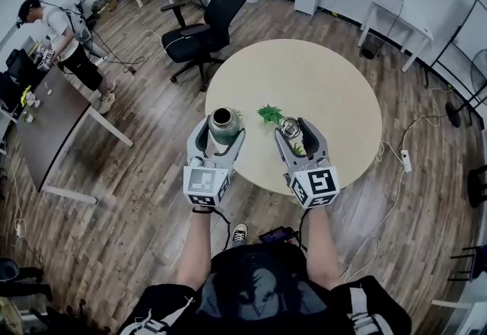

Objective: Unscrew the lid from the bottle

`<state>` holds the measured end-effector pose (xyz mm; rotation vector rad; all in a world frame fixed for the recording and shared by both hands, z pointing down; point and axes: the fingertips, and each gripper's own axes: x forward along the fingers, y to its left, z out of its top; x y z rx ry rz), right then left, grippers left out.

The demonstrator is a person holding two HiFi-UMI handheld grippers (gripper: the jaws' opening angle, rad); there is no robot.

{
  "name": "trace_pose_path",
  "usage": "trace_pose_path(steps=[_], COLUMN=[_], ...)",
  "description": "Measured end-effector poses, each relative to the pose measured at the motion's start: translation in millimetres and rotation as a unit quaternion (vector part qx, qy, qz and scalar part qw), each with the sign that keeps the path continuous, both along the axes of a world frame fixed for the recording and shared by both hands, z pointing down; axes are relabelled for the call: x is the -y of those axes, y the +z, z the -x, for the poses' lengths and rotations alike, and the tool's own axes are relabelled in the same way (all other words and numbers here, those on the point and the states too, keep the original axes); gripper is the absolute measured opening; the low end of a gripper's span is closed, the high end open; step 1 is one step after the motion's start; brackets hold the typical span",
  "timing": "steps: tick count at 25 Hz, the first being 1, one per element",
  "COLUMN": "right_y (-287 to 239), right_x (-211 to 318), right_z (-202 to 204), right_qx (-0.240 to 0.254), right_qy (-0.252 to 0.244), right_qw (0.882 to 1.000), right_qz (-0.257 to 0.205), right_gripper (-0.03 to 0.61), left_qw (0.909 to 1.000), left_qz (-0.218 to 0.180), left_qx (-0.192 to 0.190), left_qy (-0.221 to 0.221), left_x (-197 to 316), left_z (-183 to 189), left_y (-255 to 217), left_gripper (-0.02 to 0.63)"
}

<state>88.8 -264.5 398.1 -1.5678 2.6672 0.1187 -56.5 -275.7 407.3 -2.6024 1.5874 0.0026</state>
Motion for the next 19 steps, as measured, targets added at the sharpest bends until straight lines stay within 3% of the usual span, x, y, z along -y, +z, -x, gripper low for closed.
trace_pose_path(steps=[19], right_y=[-2.9], right_x=[-7.0], right_z=[4.0], right_qx=[-0.017], right_qy=[0.001], right_qw=[1.0], right_qz=[-0.002], right_gripper=[0.255], left_qw=[0.9999], left_qz=[-0.006], left_qx=[0.008], left_qy=[0.007], left_x=[-6.4], left_z=[-1.8], left_y=[-8.8], left_gripper=[0.357])
